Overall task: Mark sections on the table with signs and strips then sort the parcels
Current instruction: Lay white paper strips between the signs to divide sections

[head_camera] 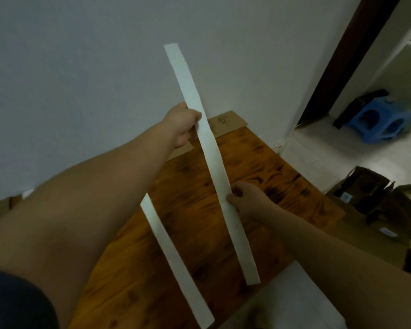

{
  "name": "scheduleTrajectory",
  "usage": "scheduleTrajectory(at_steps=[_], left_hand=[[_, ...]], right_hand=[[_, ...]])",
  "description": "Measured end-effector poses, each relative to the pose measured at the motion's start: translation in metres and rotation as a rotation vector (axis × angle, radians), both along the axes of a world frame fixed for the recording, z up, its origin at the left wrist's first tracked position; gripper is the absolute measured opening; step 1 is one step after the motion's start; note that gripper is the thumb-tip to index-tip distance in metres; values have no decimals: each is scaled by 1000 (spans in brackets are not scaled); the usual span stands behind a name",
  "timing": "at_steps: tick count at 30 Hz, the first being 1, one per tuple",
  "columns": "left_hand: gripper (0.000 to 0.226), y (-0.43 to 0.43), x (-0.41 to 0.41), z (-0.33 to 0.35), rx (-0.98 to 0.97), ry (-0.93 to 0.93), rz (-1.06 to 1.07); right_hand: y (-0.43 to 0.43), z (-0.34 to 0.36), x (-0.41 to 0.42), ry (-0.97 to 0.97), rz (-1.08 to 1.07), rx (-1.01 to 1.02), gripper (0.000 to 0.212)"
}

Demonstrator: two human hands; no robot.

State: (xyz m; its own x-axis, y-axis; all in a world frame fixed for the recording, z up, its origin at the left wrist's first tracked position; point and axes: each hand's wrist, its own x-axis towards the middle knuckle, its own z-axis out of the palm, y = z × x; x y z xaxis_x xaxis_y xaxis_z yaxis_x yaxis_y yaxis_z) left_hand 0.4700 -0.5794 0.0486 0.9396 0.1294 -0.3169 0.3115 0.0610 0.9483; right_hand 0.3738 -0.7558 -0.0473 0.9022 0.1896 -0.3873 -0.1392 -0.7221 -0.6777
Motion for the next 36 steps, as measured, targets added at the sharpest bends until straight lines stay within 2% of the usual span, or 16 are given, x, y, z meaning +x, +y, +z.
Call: scheduleTrajectory(at_steps=[3, 7, 13, 16, 18, 21, 23, 28, 36], left_hand=[[40, -14, 36, -30, 94, 66, 72], [88, -38, 66, -81, 232, 134, 149], [83, -80, 89, -168, 434, 295, 181], [76, -95, 88, -195, 705, 350, -3], [66, -101, 80, -204, 910, 320, -158], [67, -99, 65, -220, 1133, 310, -448], [70, -97, 61, -227, 1236, 327, -525], [67, -92, 70, -225, 1288, 352, -470], [74, -74, 71, -203, 1219, 449, -354]], right_hand=[[-28, -11, 35, 8, 69, -38, 34], [-70, -37, 73, 40, 222, -8, 34], [-113, -89, 109, 40, 408, -48, 48], [-118, -109, 113, 100, 426, -74, 60], [-121, -116, 110, 71, 498, -155, 66], [-128, -122, 107, -119, 786, -390, 64], [-134, -127, 108, -221, 949, -475, 64], [-130, -133, 116, -274, 994, -489, 60], [-105, -132, 122, -273, 951, -522, 60]])
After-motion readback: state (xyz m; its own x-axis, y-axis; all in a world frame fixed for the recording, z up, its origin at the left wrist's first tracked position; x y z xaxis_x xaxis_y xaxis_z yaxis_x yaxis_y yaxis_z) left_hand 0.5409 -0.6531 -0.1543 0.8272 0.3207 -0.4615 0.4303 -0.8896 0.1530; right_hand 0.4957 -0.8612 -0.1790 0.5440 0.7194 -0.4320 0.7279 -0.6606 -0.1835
